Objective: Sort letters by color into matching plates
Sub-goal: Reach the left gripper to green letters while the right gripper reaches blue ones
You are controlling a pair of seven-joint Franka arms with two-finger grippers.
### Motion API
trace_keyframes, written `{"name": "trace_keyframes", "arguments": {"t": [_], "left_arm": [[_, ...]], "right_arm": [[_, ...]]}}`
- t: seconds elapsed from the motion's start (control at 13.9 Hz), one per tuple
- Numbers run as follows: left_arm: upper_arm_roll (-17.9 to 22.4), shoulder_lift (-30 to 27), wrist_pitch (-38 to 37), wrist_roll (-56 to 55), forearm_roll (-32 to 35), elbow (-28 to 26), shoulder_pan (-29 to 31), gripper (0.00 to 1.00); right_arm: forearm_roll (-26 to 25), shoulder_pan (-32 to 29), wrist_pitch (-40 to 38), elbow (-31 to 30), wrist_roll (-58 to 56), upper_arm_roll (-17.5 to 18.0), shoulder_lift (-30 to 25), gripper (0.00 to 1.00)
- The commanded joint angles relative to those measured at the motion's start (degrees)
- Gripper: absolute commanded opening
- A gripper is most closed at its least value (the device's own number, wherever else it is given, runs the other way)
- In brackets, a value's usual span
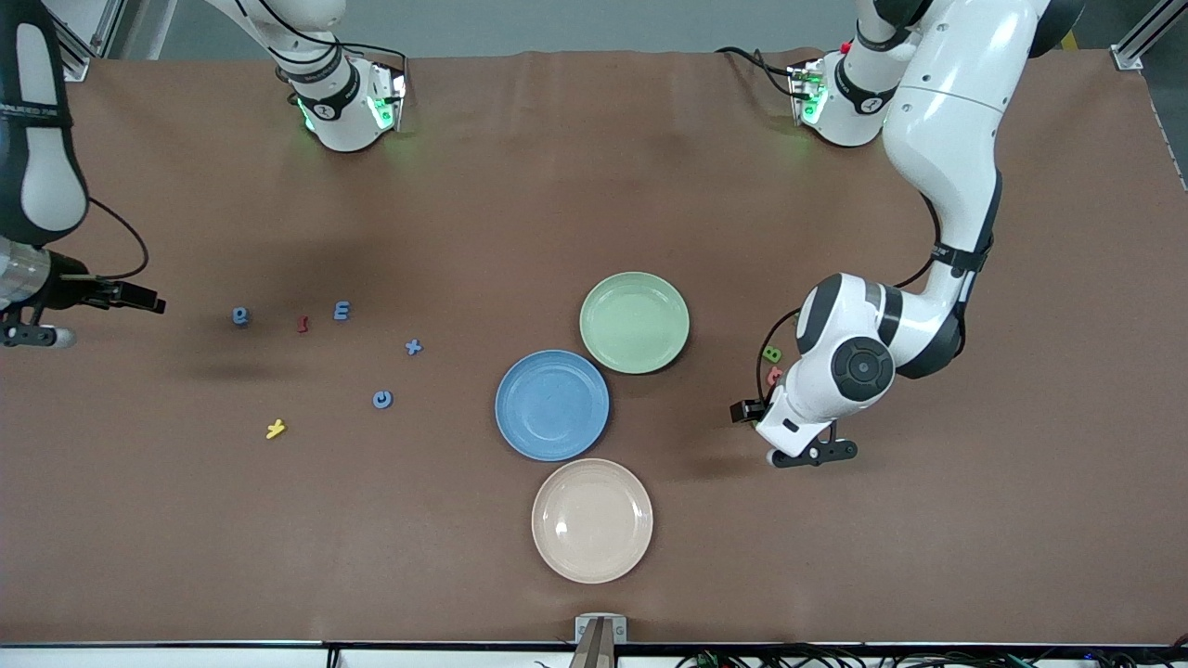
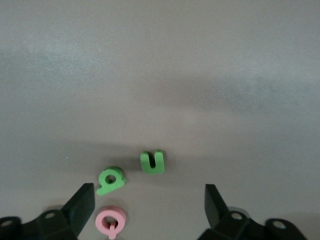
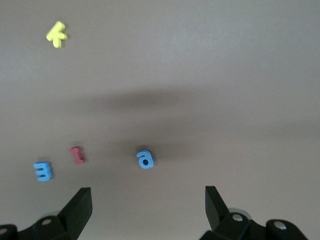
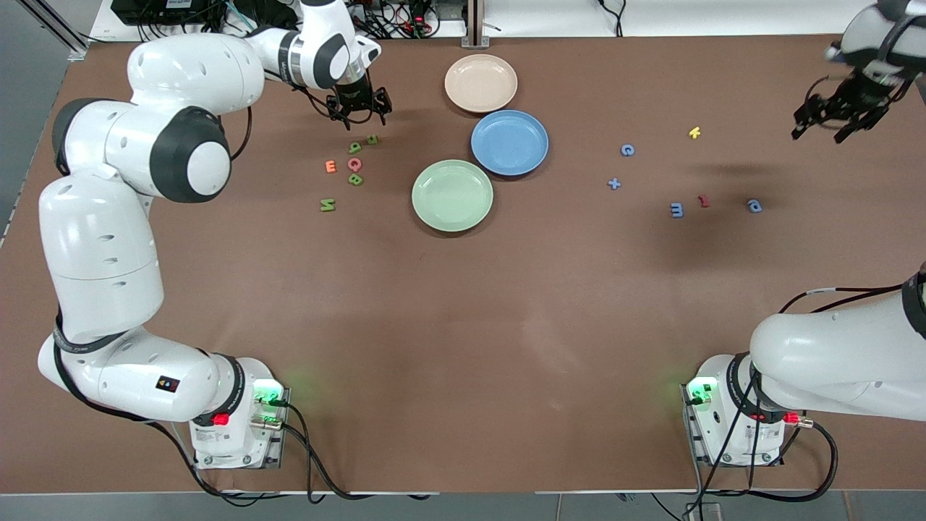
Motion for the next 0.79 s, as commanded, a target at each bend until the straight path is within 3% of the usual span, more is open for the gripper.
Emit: {"name": "trace_keyframes", "arguments": {"t": [0.0, 0.22, 0.5, 0.72], "left_arm": [[0.41, 1.75, 2.40, -0.70, 1.01, 0.86, -0.63, 0.92], [0.49, 2.81, 3.20, -0.71, 1.09, 0.78, -0.72, 0.83], [0.67, 3.87, 3.55, -0.71, 1.62, 0.78, -1.42, 0.69], [0.67, 3.96, 3.64, -0.71, 1.62, 0.78, -1.42, 0.62]], "right_arm": [[0.24, -0.13, 10.42, -10.87, -4.56, 0.77, -3.92, 1.00], [0.24, -0.04, 25.27, -17.22, -8.54, 0.77, -2.35, 1.00], [0.33, 0.13, 37.40, -20.29, -8.72, 0.86, 3.97, 1.00], [0.33, 0.13, 40.17, -21.45, -8.37, 0.95, 6.53, 0.97]]}}
